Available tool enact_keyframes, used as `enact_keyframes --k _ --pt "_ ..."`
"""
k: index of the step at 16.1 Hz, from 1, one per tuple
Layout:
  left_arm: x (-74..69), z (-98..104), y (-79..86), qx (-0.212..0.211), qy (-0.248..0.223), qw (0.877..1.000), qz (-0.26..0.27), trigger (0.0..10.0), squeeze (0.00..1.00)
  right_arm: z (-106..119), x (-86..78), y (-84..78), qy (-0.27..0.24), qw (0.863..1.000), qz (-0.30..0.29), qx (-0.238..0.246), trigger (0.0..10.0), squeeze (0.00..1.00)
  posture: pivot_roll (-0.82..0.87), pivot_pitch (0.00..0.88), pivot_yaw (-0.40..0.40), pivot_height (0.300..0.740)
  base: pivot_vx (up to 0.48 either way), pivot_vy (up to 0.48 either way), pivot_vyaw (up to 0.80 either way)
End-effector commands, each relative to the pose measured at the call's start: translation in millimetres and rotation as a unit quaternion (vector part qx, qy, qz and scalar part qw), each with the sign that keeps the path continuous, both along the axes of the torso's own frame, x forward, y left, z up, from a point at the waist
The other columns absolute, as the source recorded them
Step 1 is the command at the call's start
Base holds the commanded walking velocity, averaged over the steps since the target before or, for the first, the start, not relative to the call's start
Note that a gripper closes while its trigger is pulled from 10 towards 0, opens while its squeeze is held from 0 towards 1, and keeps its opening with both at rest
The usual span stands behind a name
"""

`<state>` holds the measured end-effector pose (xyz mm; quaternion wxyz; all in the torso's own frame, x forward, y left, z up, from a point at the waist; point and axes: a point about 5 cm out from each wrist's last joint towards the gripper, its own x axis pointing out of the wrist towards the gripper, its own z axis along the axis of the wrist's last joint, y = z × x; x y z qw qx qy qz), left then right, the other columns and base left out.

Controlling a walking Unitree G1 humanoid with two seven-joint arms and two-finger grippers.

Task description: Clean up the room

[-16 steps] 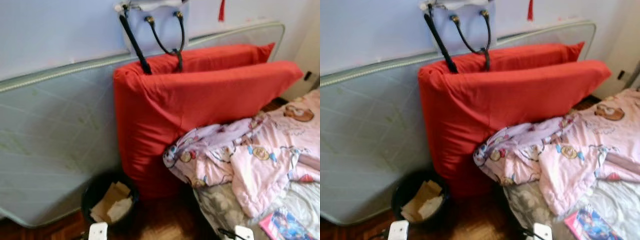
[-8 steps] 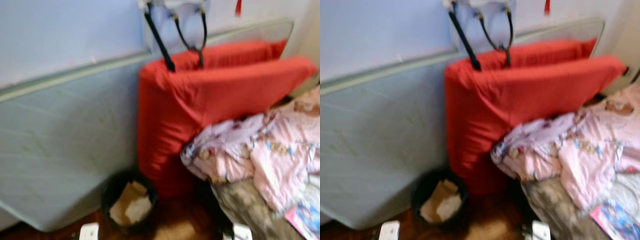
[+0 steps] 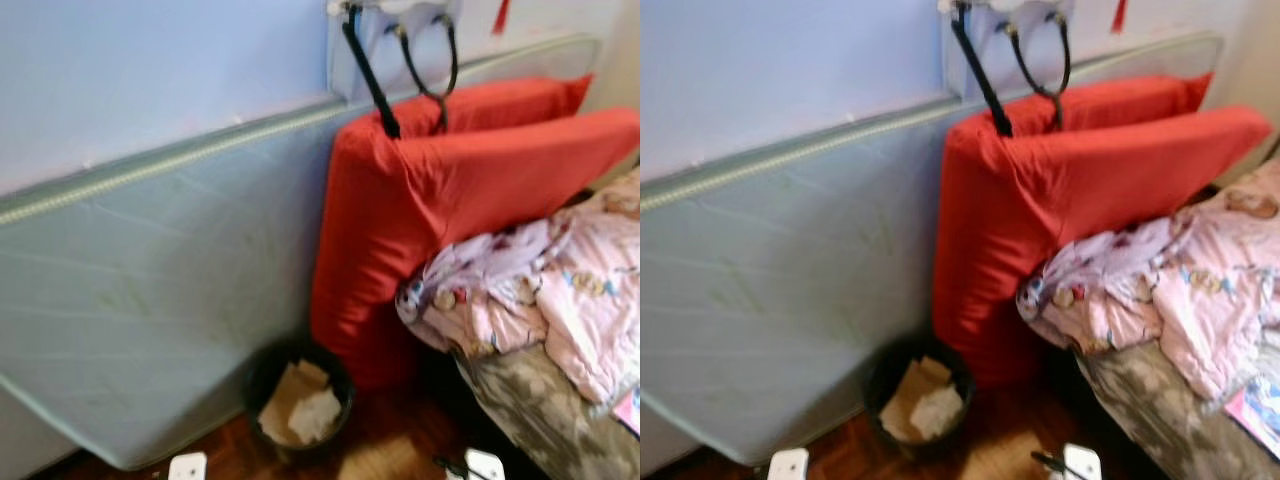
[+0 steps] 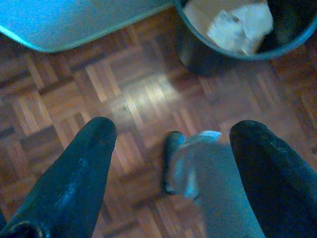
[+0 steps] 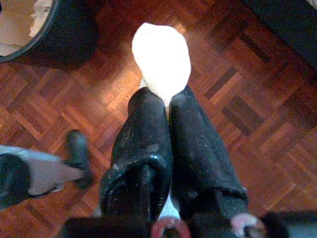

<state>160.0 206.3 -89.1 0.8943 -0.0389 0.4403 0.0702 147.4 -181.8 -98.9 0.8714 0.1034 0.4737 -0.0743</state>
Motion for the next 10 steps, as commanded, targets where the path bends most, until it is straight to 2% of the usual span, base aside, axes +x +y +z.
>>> enact_keyframes --k 1,10 --pt "-5.1 -0.4 11.3 0.013 0.012 1.0 0.002 10.0 0.0 2.1 7.6 8.5 -0.01 1.0 0.008 0.008 10.0 0.0 0.03 0.0 -0.001 0.74 0.0 0.398 0.0" --pt "3.7 2.0 7.6 0.013 0.009 1.0 0.0 10.0 0.0 2.3 8.4 9.6 -0.01 1.0 0.013 0.008 10.0 0.0 0.03 0.0 -0.004 0.74 0.0 0.37 0.0"
